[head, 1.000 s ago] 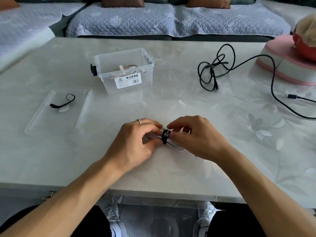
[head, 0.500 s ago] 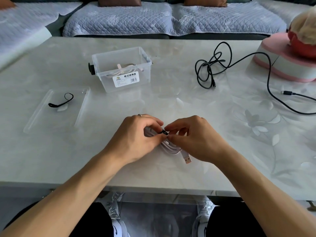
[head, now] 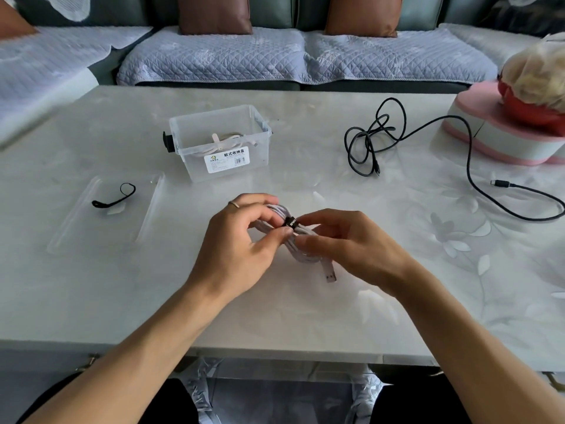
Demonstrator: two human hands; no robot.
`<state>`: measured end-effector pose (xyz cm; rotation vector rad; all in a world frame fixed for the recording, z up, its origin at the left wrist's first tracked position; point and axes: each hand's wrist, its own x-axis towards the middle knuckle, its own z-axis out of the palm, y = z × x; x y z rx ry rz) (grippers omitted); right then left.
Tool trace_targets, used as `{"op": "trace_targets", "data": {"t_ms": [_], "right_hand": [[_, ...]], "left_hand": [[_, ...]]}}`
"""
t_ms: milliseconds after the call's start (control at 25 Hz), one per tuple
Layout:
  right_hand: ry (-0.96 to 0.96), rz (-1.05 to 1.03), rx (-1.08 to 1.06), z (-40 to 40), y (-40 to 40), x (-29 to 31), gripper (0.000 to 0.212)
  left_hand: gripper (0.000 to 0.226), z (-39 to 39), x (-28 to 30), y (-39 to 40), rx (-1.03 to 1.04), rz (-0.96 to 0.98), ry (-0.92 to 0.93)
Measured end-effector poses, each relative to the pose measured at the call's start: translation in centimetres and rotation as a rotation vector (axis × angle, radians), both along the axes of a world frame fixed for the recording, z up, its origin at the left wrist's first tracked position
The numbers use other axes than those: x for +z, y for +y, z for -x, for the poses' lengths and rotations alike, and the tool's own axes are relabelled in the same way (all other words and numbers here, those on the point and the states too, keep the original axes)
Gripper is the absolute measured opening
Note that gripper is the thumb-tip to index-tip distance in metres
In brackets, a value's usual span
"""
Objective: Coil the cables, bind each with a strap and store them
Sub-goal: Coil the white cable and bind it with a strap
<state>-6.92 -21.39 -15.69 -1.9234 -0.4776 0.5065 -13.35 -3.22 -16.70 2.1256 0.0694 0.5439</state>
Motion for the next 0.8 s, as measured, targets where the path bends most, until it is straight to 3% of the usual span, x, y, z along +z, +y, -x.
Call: {"op": "trace_targets", "data": {"t_ms": [80, 200, 280, 400, 600, 800], "right_hand": [[-0.014, -0.061, -0.001, -0.1, 0.2, 0.2, 0.017], [-0.018, -0.196, -0.044, -0.2, 0.3, 0.5, 0.019], [0.023, -0.266, -0.062, -0.2, 0.4, 0.8, 0.019], [0.007, -0.333, -0.109, -0.2, 0.8, 1.1, 0.022], [0.007, -0.454, -0.228, 0.0, 3.0, 1.1, 0.019], [-0.008, -0.44, -0.284, -1.0, 4.8, 2.4, 0.019]], "left_hand": [[0.009, 0.0, 0.6, 0.4, 0.023, 0.108, -0.015], [0.036, 0.0, 1.6, 1.4, -0.151, 0.279, 0.141], [0.036, 0.2, 1.8, 1.4, -0.222, 0.32, 0.188], [0.036, 0.2, 2.1, 1.5, -0.093, 0.437, 0.143], [0.024, 0.1, 3.0, 2.1, -0.045, 0.951, 0.197], [0.024, -0.4, 4.1, 4.1, 0.066, 1.019, -0.001]]}}
